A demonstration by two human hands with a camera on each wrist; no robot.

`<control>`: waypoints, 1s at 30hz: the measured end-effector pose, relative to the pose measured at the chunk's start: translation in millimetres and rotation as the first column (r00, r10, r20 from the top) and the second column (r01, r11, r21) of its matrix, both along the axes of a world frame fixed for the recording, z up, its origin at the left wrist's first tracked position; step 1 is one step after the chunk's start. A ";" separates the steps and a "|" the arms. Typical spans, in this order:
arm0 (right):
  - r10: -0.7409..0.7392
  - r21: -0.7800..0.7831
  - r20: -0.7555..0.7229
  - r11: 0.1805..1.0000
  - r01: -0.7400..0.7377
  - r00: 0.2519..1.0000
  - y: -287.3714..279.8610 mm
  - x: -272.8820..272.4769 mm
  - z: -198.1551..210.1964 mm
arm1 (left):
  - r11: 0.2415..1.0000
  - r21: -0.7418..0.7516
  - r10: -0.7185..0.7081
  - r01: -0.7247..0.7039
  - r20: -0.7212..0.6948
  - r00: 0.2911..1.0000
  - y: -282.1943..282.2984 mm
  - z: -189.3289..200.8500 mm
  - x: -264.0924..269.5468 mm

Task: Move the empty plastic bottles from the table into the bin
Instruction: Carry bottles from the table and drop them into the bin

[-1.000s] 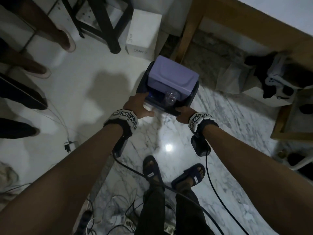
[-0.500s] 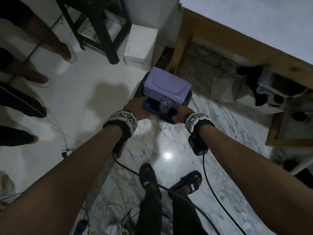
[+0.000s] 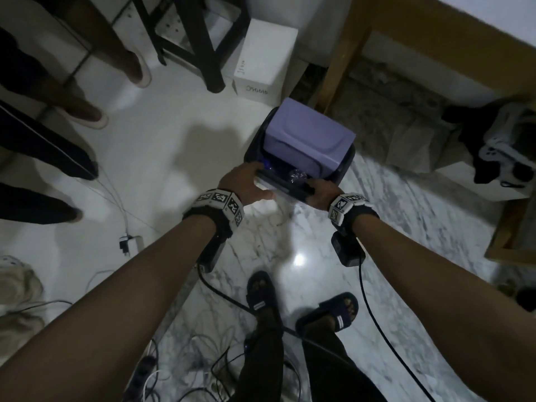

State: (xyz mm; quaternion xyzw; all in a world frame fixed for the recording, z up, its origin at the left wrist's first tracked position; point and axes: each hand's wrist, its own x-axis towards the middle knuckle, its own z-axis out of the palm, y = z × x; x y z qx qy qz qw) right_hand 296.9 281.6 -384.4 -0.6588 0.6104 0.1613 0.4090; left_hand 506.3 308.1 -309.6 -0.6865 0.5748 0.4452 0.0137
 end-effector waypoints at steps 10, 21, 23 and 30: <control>-0.085 -0.165 0.080 0.981 0.098 0.993 -54.6 -99.2 206.9 | 0.988 -0.154 -0.021 0.018 -0.015 1.000 -61.5 158.7 -80.7; -0.266 -0.425 0.187 0.846 0.322 0.946 -91.4 -258.3 428.9 | 0.910 -0.413 -0.091 0.043 -0.098 0.991 -144.2 350.4 -219.2; -0.330 -0.456 0.199 0.802 0.385 0.923 -92.5 -297.6 453.3 | 0.884 -0.459 -0.140 0.086 -0.085 0.987 -154.5 371.7 -255.6; -0.596 -0.613 0.174 0.557 0.560 0.784 -74.0 -432.2 492.4 | 0.817 -0.544 -0.287 0.191 -0.095 0.953 -182.0 414.5 -389.0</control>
